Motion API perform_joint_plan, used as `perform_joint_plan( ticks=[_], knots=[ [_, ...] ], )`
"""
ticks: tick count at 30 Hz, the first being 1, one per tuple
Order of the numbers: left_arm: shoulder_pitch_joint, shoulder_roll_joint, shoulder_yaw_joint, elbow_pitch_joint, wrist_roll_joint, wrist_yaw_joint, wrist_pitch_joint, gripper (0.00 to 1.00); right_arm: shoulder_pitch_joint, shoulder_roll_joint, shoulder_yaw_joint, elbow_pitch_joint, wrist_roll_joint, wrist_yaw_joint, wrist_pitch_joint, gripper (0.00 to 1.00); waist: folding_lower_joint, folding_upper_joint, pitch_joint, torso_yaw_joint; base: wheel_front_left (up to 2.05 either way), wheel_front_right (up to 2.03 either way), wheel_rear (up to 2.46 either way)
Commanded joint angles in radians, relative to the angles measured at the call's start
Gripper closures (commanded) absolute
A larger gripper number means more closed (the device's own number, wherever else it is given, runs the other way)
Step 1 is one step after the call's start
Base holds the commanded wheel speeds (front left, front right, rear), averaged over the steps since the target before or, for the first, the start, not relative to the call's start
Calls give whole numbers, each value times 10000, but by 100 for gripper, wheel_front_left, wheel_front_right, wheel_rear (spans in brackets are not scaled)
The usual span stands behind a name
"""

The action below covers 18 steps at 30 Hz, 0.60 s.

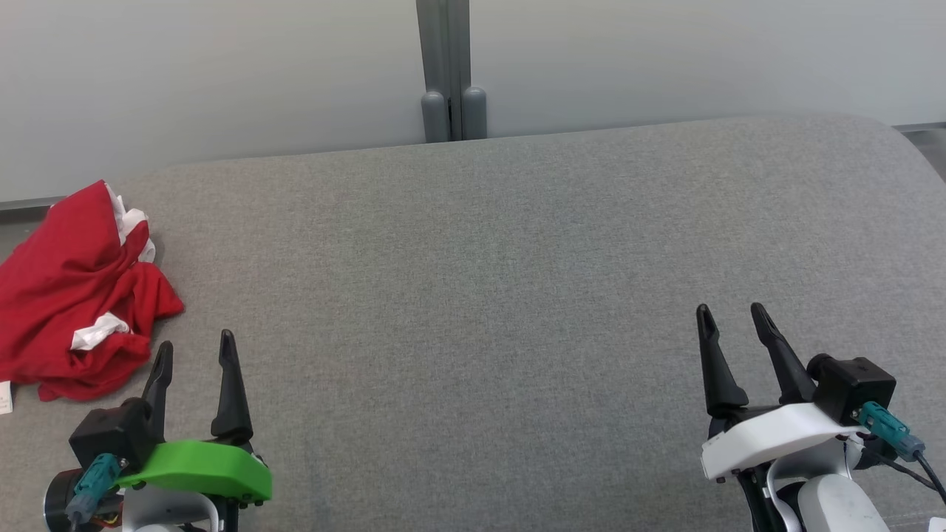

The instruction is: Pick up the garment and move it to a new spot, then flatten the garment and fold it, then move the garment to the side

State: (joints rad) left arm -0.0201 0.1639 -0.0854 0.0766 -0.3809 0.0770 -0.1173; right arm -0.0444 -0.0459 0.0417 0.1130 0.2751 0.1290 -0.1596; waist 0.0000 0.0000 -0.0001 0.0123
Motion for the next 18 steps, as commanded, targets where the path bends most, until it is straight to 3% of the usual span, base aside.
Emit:
perform_joint_plan(
  ticks=[1,18],
  knots=[
    [96,108,27,-111,179,49,-68,0,81,-54,-21,-108,-277,28,-2,0,0,0,-8,8,0,0,0],
    [426,352,5,-551,815,206,165,0,188,-59,-193,-253,-1519,29,66,0,0,0,-51,54,0,0,0]
  ],
)
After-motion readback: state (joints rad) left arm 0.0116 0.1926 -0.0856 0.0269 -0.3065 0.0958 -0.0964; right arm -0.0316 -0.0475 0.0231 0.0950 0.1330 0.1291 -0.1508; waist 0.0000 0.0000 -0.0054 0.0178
